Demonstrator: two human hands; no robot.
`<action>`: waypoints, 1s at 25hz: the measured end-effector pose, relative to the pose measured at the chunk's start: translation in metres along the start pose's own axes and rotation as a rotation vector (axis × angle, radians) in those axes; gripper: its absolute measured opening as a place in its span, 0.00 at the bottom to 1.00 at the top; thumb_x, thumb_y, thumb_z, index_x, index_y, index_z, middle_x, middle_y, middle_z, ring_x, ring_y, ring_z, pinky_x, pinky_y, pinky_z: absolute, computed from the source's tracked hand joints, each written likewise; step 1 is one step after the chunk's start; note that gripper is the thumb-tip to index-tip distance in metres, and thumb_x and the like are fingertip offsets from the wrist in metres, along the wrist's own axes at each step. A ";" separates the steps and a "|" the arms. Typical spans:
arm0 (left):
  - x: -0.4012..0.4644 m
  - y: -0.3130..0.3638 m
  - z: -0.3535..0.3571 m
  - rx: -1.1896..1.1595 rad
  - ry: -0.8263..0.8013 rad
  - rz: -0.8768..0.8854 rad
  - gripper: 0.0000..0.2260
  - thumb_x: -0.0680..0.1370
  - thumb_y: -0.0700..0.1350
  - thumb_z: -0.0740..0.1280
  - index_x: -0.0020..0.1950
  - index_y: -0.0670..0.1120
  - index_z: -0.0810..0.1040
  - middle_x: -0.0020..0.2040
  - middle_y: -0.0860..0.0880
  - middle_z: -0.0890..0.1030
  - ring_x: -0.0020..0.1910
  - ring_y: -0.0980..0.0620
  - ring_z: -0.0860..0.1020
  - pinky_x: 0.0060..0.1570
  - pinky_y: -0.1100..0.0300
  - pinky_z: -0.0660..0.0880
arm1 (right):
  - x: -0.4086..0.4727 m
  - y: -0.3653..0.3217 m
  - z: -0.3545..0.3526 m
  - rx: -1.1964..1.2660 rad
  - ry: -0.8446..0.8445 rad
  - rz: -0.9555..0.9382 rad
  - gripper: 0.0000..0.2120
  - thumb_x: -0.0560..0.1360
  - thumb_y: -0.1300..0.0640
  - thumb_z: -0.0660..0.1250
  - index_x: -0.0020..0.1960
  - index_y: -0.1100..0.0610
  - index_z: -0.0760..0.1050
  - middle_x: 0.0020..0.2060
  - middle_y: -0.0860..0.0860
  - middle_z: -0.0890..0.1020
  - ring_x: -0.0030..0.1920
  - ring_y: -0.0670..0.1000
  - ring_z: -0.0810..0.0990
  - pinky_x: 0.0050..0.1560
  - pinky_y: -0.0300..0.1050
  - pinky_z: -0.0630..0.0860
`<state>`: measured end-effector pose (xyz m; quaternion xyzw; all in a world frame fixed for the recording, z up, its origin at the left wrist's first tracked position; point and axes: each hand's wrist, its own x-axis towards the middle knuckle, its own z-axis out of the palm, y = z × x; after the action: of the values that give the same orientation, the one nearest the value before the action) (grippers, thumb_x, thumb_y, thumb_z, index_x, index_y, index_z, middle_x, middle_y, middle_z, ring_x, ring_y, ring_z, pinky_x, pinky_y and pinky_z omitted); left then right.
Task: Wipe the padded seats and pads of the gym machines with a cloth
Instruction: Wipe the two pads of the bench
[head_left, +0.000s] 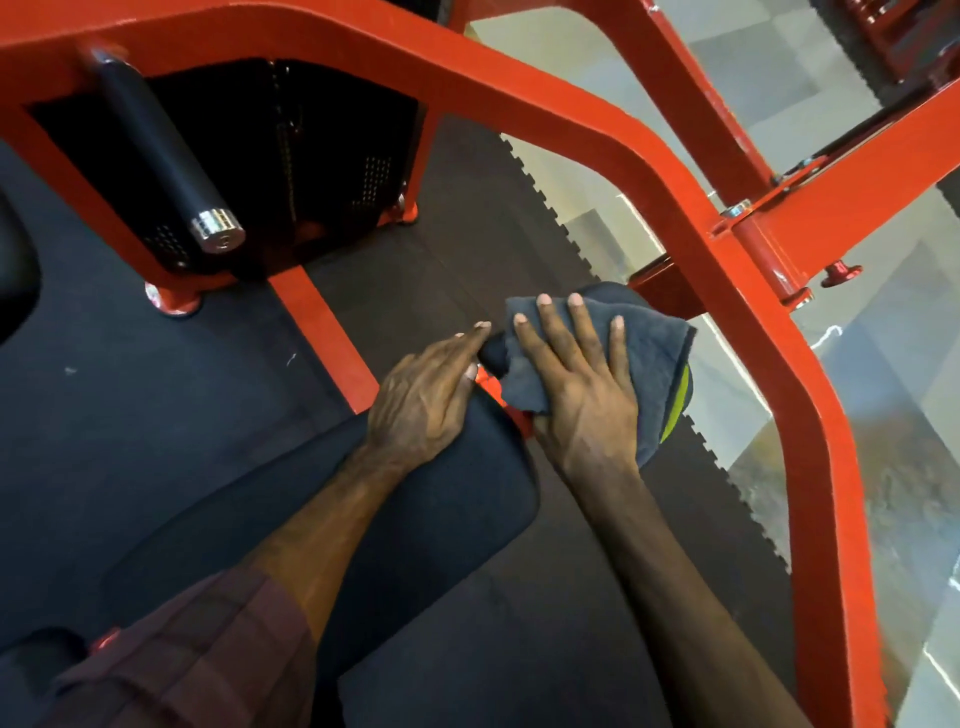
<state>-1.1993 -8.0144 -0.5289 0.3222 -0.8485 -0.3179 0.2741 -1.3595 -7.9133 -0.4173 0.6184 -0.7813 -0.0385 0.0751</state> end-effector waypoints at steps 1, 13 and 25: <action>0.000 0.001 0.000 0.004 -0.010 0.000 0.22 0.87 0.49 0.56 0.82 0.50 0.68 0.79 0.54 0.73 0.75 0.52 0.73 0.60 0.50 0.74 | -0.017 0.000 -0.002 0.019 0.015 0.061 0.35 0.80 0.48 0.68 0.84 0.49 0.59 0.84 0.50 0.57 0.85 0.56 0.49 0.82 0.67 0.48; 0.000 0.000 0.004 0.003 0.022 0.023 0.22 0.87 0.48 0.57 0.82 0.47 0.69 0.78 0.52 0.74 0.74 0.50 0.75 0.62 0.49 0.75 | -0.009 -0.004 -0.008 0.066 0.022 0.129 0.31 0.84 0.40 0.54 0.84 0.49 0.60 0.84 0.51 0.57 0.85 0.56 0.49 0.83 0.65 0.43; 0.002 0.002 0.000 0.020 -0.006 0.027 0.23 0.88 0.51 0.55 0.83 0.49 0.66 0.80 0.54 0.71 0.74 0.51 0.74 0.64 0.50 0.75 | -0.046 -0.001 -0.007 0.056 0.112 0.347 0.34 0.79 0.50 0.68 0.83 0.49 0.62 0.84 0.50 0.58 0.85 0.57 0.49 0.81 0.70 0.46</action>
<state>-1.2016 -8.0143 -0.5269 0.3125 -0.8568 -0.3066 0.2725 -1.3474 -7.8683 -0.4138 0.4776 -0.8715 0.0315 0.1068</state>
